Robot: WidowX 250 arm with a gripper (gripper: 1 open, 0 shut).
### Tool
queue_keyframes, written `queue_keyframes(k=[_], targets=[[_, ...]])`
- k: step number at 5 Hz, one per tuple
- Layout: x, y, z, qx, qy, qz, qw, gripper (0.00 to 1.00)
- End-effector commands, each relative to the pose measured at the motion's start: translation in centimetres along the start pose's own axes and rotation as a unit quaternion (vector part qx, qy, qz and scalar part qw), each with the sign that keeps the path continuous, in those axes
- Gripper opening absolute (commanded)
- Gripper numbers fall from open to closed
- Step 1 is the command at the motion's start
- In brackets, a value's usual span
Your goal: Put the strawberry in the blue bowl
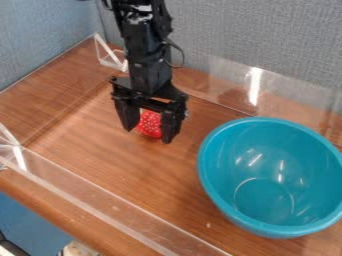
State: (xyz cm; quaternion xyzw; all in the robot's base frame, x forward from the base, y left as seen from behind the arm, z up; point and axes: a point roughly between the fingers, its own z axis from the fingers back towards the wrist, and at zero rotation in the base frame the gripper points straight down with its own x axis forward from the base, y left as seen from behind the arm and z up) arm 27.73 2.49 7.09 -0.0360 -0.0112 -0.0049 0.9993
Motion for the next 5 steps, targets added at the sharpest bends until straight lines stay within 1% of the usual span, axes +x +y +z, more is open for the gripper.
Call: queue_keyframes(k=[1, 2, 4, 5], targets=[[0.3, -0.5, 1.9, 0.005, -0.038, -0.013, 0.9992, 1.0], [0.2, -0.7, 2.1, 0.004, -0.044, -0.016, 0.9989, 1.0], [3.1, 0.8, 0.4, 0.018, -0.047, -0.007, 0.9987, 1.0], [4.1, 1.5, -0.2, 0.023, -0.048, -0.002, 0.9986, 1.0]])
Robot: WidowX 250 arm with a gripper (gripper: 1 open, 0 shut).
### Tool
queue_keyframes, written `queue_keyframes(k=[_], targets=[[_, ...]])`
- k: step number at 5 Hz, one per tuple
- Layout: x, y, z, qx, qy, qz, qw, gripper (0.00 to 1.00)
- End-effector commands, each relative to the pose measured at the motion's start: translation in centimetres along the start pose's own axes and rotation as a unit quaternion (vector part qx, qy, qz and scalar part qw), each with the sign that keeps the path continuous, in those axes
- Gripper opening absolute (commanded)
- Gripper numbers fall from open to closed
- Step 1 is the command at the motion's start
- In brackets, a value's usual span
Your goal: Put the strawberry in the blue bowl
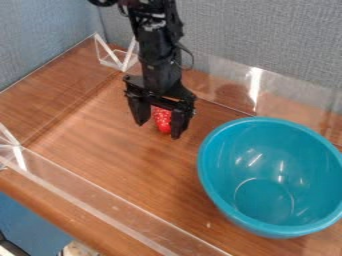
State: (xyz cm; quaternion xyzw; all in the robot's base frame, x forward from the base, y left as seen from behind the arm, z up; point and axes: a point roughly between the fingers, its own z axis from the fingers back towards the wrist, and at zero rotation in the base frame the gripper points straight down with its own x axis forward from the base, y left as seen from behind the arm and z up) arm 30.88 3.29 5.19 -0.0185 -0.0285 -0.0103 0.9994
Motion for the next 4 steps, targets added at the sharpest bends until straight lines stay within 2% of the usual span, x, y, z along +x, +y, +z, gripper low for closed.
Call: queue_keyframes(k=[1, 4], targets=[[1.7, 0.9, 1.2, 0.007, -0.032, 0.007, 0.9994, 1.0], [2.7, 1.1, 0.1, 0.01, -0.029, 0.014, 0.9994, 1.0]])
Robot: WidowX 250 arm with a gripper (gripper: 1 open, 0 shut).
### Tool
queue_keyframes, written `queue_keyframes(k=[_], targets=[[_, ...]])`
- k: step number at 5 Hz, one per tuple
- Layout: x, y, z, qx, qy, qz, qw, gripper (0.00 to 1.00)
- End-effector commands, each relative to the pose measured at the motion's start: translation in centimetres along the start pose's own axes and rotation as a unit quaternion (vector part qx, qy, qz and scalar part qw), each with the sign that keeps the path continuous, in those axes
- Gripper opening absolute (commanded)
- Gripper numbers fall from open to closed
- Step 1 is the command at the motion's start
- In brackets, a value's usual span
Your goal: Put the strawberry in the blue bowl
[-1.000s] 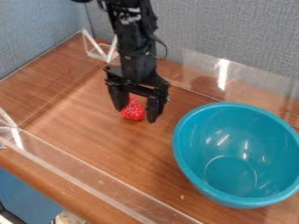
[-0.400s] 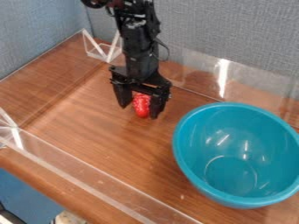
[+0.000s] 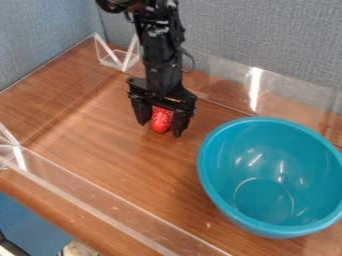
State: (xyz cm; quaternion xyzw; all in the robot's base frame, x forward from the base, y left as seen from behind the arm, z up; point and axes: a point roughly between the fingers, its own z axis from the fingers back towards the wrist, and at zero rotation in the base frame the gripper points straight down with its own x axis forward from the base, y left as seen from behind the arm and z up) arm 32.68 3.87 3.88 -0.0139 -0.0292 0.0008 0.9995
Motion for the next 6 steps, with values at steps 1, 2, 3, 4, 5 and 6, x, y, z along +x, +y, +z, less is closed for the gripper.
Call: queue_keyframes(k=[1, 2, 3, 4, 5, 6], targets=[[1.1, 0.4, 1.3, 0.006, -0.027, 0.005, 0.9996, 0.0], [0.9, 0.3, 1.5, 0.007, -0.027, 0.003, 0.9996, 0.0], [0.7, 0.3, 2.1, 0.005, -0.029, -0.003, 0.9996, 0.0], [0.5, 0.2, 2.8, 0.004, -0.031, -0.008, 0.9995, 0.0], [0.3, 0.2, 3.6, 0.003, -0.034, -0.014, 0.9993, 0.0], [0.2, 0.1, 4.5, 0.002, -0.039, -0.021, 0.999, 0.0]])
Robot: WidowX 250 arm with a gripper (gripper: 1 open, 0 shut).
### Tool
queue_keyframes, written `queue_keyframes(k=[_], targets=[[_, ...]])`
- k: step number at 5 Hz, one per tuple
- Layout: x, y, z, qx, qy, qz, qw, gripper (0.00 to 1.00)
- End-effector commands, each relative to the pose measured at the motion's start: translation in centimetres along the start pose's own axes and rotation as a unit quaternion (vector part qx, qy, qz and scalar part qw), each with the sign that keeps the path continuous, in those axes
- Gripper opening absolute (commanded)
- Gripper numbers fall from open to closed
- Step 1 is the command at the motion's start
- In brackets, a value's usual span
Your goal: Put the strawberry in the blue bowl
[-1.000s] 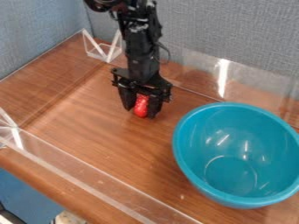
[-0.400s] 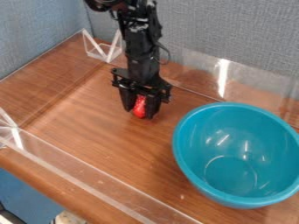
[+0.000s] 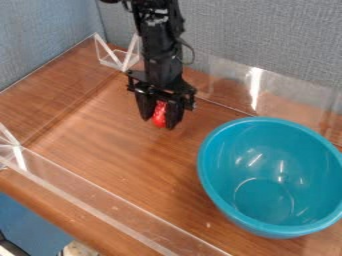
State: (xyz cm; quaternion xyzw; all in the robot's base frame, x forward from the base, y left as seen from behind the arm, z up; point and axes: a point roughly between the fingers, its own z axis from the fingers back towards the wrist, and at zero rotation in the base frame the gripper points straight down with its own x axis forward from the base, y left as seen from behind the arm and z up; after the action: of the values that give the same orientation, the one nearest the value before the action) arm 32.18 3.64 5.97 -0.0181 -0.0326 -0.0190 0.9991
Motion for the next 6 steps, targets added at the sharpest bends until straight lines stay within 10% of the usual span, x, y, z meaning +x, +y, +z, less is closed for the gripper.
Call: queue_keyframes(k=[1, 6], targets=[[0.5, 0.0, 2.7, 0.006, -0.038, -0.011, 0.9992, 0.0], [0.1, -1.4, 3.8, 0.0, -0.052, -0.059, 0.9969, 0.0]])
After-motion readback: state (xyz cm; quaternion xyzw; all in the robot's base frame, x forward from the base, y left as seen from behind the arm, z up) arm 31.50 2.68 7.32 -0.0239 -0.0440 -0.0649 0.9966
